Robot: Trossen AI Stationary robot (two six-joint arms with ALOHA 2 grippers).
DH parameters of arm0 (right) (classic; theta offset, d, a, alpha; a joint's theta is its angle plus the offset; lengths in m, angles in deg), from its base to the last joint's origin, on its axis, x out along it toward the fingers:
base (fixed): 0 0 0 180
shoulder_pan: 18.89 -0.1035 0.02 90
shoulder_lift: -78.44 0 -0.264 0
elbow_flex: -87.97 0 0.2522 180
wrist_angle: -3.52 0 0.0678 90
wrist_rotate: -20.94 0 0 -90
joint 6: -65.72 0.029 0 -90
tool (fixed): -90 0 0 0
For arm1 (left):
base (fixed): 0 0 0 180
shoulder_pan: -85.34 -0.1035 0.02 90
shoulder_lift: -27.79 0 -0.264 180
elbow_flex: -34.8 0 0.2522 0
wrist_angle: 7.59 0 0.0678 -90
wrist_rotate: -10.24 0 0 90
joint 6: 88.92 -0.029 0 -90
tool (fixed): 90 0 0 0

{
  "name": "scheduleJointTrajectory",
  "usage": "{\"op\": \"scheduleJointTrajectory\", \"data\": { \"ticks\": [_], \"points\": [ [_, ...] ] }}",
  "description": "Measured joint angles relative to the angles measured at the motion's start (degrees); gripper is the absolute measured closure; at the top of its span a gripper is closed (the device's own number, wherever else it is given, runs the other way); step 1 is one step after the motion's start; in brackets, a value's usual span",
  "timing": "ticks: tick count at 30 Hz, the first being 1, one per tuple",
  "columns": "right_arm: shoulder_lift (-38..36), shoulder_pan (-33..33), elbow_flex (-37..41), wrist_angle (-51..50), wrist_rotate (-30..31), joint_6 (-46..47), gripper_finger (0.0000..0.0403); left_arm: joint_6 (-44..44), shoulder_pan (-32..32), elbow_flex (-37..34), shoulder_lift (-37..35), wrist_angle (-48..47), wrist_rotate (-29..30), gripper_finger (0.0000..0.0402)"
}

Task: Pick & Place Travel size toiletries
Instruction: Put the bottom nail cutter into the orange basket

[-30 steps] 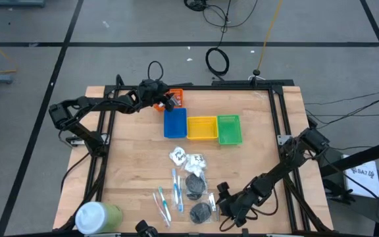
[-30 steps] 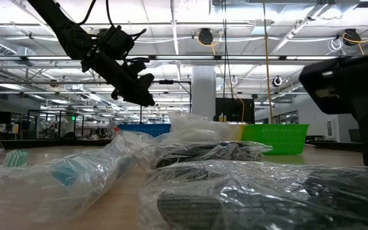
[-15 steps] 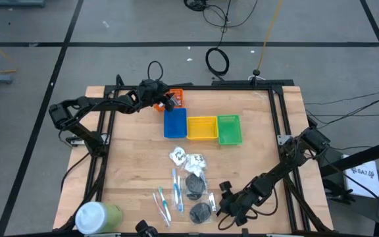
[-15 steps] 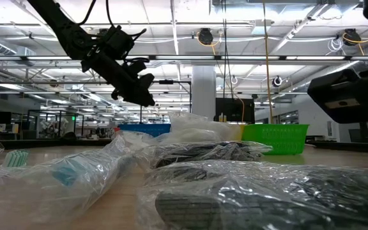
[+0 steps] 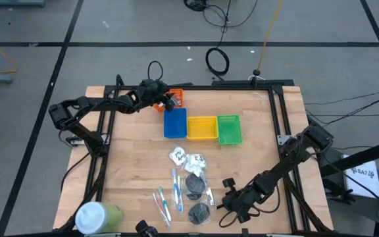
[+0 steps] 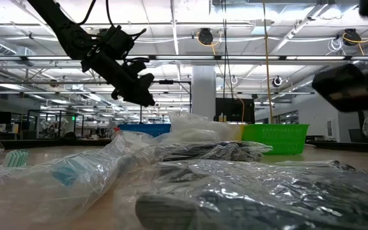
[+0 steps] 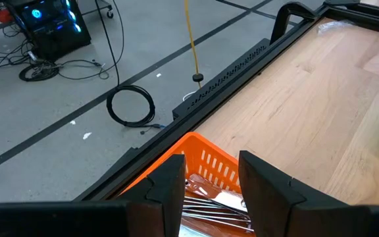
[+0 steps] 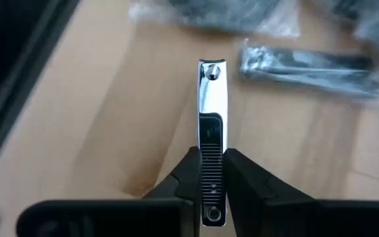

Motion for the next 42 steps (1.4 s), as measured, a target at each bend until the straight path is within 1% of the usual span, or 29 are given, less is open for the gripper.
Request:
{"op": "scheduleJointTrajectory", "data": {
  "ticks": [2,6,10,13,15,18,21,24,27,29,31,35,37,40,42],
  "points": [
    [-2.7,-0.1,0.0,-0.1,1.3,0.2,0.0368,0.0,0.0,0.0,0.0,0.0,0.0,0.0261],
    [-8.2,-0.2,-0.1,-3.2,7.0,0.1,0.0368,0.0,0.0,0.0,0.0,0.4,0.0,0.0261],
    [-13.3,-0.2,0.0,-3.7,15.8,-0.1,0.0368,0.0,0.0,0.0,0.0,1.0,0.0,0.0261],
    [-15.8,0.2,1.3,-3.6,22.5,-0.5,0.0368,0.2,0.0,0.0,0.0,1.4,0.0,0.0261],
    [-16.9,0.9,2.9,-1.9,26.2,-1.4,0.0368,0.1,0.0,0.0,0.0,1.6,0.0,0.0261],
    [-17.9,2.8,6.6,6.8,30.1,-4.6,0.0368,0.9,0.0,0.0,0.0,2.4,0.0,0.0261],
    [-17.8,6.3,11.3,20.3,30.1,-10.3,0.0368,9.1,0.8,0.0,0.0,2.9,-0.3,0.0261],
    [-17.9,10.2,15.8,33.4,30.1,-15.5,0.0368,17.9,2.0,0.0,-0.1,4.9,-2.7,0.0261],
    [-17.9,13.7,19.8,44.0,30.2,-20.7,0.0368,21.9,3.6,0.0,0.0,4.6,-3.1,0.0261],
    [-18.1,15.8,22.1,52.0,30.1,-23.5,0.0368,22.2,4.7,0.0,0.0,4.5,-3.1,0.0261],
    [-18.3,17.7,24.2,58.4,29.9,-24.1,0.0368,22.2,6.0,0.0,0.0,4.4,-2.9,0.0261],
    [-18.1,20.3,28.3,67.7,24.8,-23.6,0.0368,23.0,9.7,0.0,0.0,3.9,-3.7,0.0261],
    [-18.3,21.3,29.8,71.2,22.7,-21.8,0.0368,21.5,11.9,0.0,0.0,5.3,-6.4,0.0261],
    [-18.2,21.8,31.8,73.2,22.6,-20.8,0.0368,17.9,16.0,0.0,0.0,9.6,-12.7,0.0261],
    [-18.2,21.8,32.3,74.9,22.5,-20.7,0.0368,14.6,19.4,0.0,0.0,12.7,-15.5,0.0261]
  ]
}}
